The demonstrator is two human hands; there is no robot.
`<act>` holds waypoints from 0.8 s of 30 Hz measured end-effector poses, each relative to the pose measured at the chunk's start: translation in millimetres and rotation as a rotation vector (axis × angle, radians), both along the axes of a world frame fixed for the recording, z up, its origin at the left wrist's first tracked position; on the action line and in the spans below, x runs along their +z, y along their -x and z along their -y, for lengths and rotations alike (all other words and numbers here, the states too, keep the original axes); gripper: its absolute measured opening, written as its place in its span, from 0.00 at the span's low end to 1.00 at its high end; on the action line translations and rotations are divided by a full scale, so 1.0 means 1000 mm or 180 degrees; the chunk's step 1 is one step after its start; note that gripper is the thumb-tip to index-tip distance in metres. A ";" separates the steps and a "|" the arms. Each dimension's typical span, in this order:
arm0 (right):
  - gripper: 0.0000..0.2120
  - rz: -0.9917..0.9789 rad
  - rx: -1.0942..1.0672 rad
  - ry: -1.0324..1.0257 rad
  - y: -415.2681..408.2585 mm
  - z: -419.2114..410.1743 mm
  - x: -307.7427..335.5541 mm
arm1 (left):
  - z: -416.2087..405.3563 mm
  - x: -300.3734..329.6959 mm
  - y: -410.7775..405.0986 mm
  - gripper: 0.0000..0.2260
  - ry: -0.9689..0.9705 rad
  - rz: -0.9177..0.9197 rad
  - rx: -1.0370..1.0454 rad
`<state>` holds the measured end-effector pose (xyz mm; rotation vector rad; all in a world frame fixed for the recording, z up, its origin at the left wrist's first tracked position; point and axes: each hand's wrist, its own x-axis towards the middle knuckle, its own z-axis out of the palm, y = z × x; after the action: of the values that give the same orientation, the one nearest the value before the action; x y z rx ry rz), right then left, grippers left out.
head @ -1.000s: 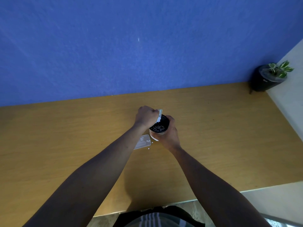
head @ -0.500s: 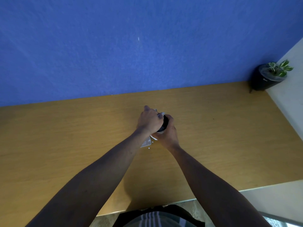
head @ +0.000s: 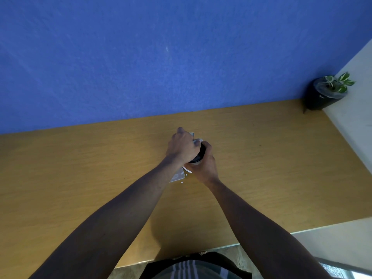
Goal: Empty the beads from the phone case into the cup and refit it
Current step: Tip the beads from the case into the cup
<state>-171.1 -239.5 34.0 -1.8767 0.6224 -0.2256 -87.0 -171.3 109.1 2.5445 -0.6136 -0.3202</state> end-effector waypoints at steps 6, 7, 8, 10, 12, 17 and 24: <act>0.42 -0.0019 -0.0030 0.0008 -0.001 -0.001 -0.002 | -0.004 -0.006 0.000 0.17 0.0029 0.0373 -0.0303; 0.42 -0.0026 -0.0048 0.0010 -0.002 -0.001 -0.003 | -0.004 -0.007 0.000 0.17 0.0057 0.0418 -0.0339; 0.41 -0.0035 -0.0061 0.0011 -0.002 -0.001 -0.004 | -0.005 -0.009 0.000 0.17 0.0119 0.0448 -0.0363; 0.41 -0.0039 -0.0070 0.0012 -0.003 -0.001 -0.005 | -0.007 -0.011 0.001 0.16 0.0251 0.0531 -0.0437; 0.41 -0.0043 -0.0057 0.0009 -0.003 -0.001 -0.004 | -0.009 -0.015 0.001 0.16 0.0278 0.0492 -0.0449; 0.41 -0.0038 -0.0085 0.0011 -0.002 -0.001 -0.002 | -0.010 -0.015 -0.003 0.14 0.0818 -0.0236 0.0142; 0.41 -0.0052 -0.0120 0.0011 0.002 0.001 -0.004 | -0.022 -0.015 -0.018 0.08 0.2305 -0.2492 0.1878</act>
<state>-172.8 -240.3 30.0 -1.8731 0.6694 -0.2361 -69.0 -148.8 93.9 1.5991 0.2873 -0.6714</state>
